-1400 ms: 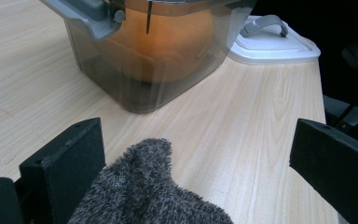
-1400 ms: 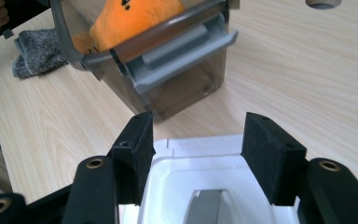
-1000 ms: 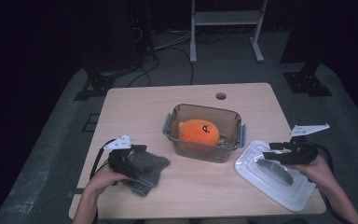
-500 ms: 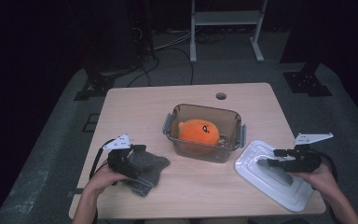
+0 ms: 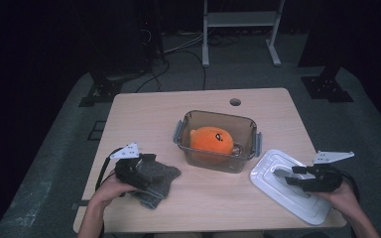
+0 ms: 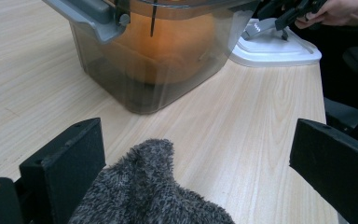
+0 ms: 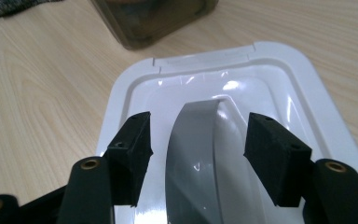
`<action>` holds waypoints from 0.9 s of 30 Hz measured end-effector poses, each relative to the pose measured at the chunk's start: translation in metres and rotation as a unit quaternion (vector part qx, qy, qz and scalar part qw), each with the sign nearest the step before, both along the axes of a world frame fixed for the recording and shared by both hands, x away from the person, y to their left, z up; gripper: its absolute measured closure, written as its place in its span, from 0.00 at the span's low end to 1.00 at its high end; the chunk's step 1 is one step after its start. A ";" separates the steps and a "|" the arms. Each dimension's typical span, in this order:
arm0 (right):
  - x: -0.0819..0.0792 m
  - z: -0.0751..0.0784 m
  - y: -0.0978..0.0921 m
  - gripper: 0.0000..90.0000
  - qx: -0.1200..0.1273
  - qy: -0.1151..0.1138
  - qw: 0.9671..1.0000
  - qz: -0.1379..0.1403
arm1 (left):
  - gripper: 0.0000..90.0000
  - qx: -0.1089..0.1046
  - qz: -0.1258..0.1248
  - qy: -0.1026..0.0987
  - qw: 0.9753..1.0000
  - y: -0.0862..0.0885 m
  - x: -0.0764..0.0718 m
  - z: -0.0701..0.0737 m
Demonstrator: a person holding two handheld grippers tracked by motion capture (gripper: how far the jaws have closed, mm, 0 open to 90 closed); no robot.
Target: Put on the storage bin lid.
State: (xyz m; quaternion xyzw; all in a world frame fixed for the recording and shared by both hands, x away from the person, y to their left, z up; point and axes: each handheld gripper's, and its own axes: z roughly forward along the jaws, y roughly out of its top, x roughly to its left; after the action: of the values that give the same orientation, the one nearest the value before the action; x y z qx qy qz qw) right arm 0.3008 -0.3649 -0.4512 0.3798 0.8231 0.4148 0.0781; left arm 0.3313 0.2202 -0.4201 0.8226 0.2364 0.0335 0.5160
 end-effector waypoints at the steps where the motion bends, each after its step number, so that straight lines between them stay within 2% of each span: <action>1: 0.000 -0.001 0.000 0.45 -0.001 0.001 1.000 0.000 | 0.03 0.000 0.000 0.001 1.000 0.000 0.000 0.000; 4: -0.002 -0.005 0.000 0.48 -0.001 -0.002 1.000 -0.004 | 0.03 -0.001 0.000 0.001 1.000 0.001 0.000 0.000; 16: -0.008 -0.008 -0.002 0.69 -0.001 -0.023 1.000 -0.002 | 0.03 -0.001 0.001 0.002 1.000 0.001 0.000 -0.001; 21: -0.007 -0.008 -0.001 0.71 0.000 -0.025 1.000 -0.001 | 0.03 -0.002 0.004 0.002 1.000 0.002 0.001 0.000; 27: -0.006 -0.005 0.002 0.73 -0.014 -0.026 1.000 0.004 | 0.03 -0.002 0.004 0.001 1.000 0.003 0.000 0.000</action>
State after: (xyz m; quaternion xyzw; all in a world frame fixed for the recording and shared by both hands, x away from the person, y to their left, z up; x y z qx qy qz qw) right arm 0.2950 -0.3627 -0.4560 0.3644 0.8280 0.4136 0.1028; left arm 0.3317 0.2232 -0.4200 0.8207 0.2404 0.0342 0.5172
